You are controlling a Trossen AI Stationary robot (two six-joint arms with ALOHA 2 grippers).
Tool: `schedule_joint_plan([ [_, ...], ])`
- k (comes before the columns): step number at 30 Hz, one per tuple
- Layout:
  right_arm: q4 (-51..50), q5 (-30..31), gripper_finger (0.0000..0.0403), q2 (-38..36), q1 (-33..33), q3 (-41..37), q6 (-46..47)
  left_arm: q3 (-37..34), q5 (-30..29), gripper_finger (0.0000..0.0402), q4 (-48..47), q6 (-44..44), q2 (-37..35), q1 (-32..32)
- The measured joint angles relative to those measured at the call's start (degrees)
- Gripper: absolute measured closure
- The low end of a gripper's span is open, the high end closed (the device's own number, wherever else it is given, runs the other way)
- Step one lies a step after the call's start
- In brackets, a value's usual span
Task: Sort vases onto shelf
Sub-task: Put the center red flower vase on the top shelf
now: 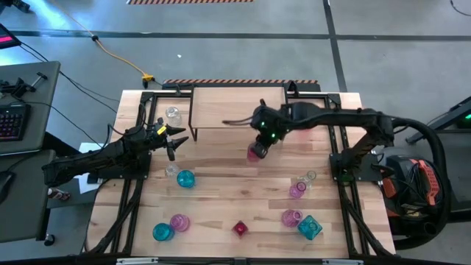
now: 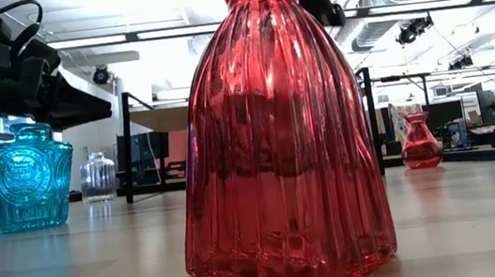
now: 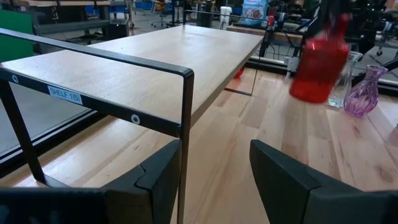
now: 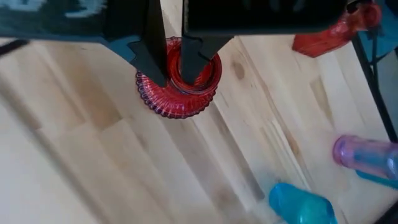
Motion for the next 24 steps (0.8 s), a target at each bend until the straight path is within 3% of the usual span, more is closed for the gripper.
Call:
schedule_joint_plan([
  [13,-14.2,1.0,0.0402,0.0,-9.1,15.5,-4.7,0.0,0.0,0.0222,0.0,0.0,0.0,0.0],
  [24,-17.7,-0.1,0.0402,-0.1,-24.3,20.8,-8.2,0.0,0.0,0.0222,0.0,0.0,0.0,0.0],
])
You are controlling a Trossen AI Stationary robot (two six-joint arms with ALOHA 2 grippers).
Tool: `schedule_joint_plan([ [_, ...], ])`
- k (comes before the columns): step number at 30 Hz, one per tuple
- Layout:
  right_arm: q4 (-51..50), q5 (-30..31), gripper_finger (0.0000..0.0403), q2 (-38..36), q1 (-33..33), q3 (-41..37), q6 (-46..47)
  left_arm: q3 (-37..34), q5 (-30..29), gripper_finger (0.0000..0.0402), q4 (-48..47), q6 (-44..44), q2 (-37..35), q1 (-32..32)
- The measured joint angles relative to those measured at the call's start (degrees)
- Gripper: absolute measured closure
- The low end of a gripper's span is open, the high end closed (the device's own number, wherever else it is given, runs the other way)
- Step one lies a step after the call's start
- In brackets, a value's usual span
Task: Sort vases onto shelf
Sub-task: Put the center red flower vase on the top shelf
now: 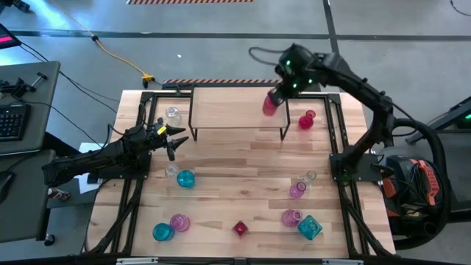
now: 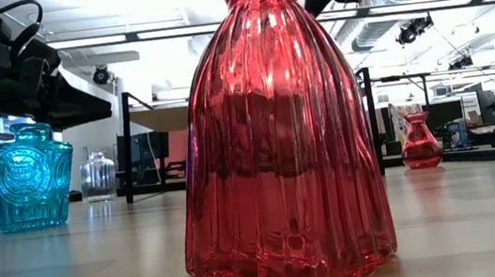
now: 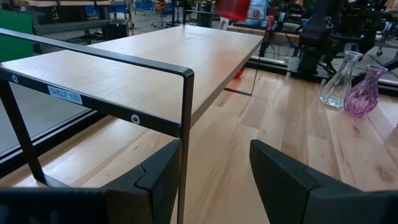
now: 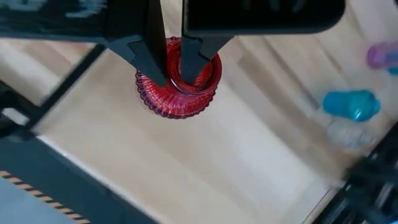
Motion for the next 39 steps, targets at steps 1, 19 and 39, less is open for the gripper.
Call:
schedule_joint_plan([
  [1,-0.1,-0.8,0.0402,0.0,-1.4,0.0,-0.4,0.0,0.0,0.0222,0.0,0.0,0.0,0.0],
  [19,3.4,-5.8,0.0402,3.6,-12.2,0.1,-2.3,0.0,0.0,0.0222,0.0,0.0,0.0,0.0],
  [39,3.4,-5.4,0.0398,5.9,-14.1,0.1,-2.2,0.0,0.0,0.0222,0.0,0.0,0.0,0.0],
])
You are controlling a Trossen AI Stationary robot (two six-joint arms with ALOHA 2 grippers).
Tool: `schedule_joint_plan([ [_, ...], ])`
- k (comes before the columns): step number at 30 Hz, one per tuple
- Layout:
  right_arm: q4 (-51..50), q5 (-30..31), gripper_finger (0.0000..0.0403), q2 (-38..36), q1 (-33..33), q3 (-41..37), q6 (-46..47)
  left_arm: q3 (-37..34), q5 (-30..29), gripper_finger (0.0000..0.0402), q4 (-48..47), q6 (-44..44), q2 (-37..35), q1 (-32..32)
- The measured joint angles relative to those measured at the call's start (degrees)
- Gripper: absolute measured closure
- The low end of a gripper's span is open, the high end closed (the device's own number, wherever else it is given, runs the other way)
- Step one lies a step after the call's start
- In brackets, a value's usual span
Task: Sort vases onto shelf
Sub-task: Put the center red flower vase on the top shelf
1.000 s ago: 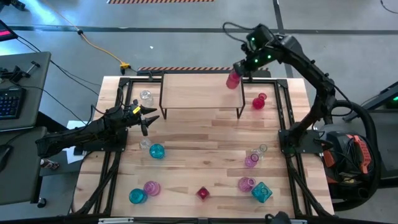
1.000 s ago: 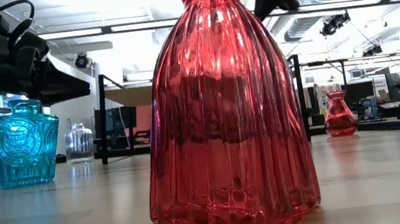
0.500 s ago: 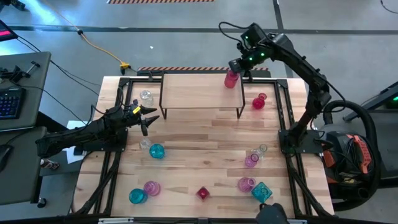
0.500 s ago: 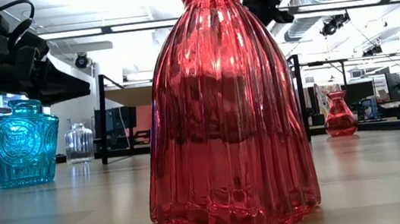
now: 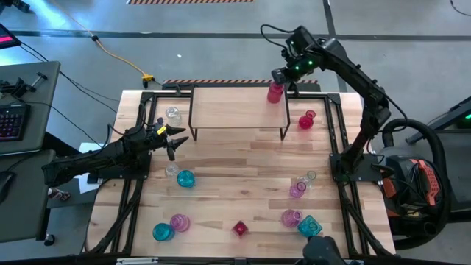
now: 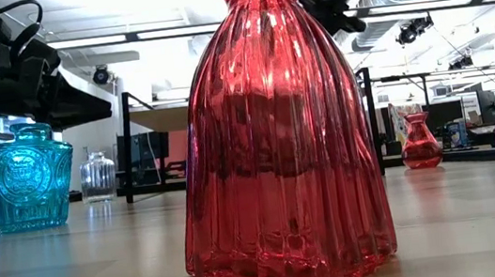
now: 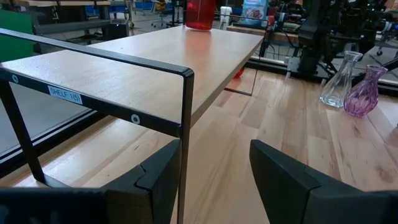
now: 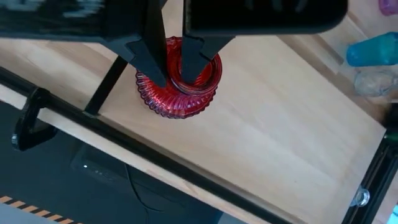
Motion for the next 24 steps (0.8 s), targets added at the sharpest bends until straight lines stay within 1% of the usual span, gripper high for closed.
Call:
schedule_joint_plan([
  [12,2.2,-2.0,0.0398,1.8,-0.1,0.1,0.5,0.0,0.0,0.0222,0.0,0.0,0.0,0.0],
  [24,2.6,-1.9,0.0397,2.0,-0.4,0.1,1.0,0.0,0.0,0.0222,0.0,0.0,0.0,0.0],
])
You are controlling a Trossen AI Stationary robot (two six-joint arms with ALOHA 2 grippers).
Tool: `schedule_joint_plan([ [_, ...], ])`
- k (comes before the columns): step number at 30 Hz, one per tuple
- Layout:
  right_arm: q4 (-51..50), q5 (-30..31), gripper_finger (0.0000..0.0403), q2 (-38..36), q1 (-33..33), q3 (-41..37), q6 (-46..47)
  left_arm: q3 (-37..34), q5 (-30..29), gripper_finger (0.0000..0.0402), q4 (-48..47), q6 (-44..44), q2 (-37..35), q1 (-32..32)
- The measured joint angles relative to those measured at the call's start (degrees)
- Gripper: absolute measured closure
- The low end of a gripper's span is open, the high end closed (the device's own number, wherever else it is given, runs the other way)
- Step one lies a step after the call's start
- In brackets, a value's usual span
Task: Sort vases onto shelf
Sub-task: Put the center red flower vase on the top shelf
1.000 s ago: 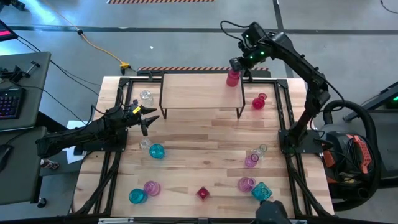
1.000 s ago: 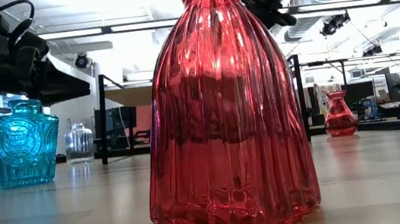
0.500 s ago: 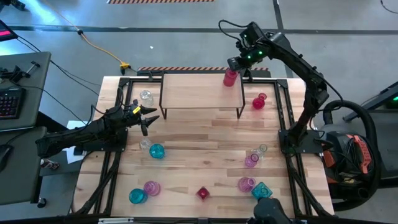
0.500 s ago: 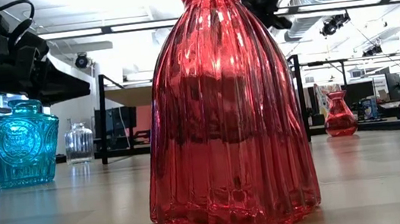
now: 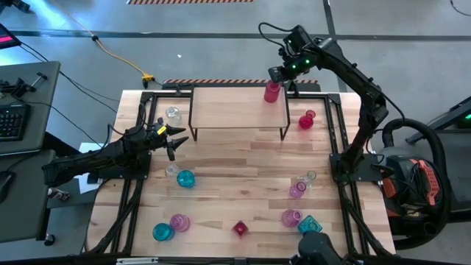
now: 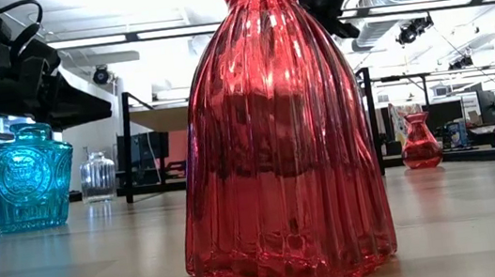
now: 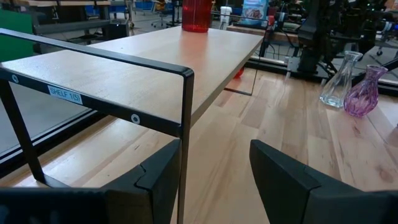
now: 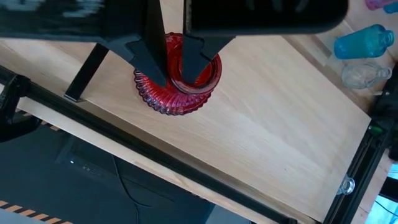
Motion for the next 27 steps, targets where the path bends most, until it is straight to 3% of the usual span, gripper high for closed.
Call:
schedule_joint_plan([
  [11,0.1,1.5,0.0332,0.1,0.0,-0.1,-0.1,0.0,0.0,0.0222,0.0,0.0,0.0,0.0],
  [27,0.6,1.5,0.0329,0.1,0.0,-0.2,0.4,0.0,0.0,0.0222,0.0,0.0,0.0,0.0],
])
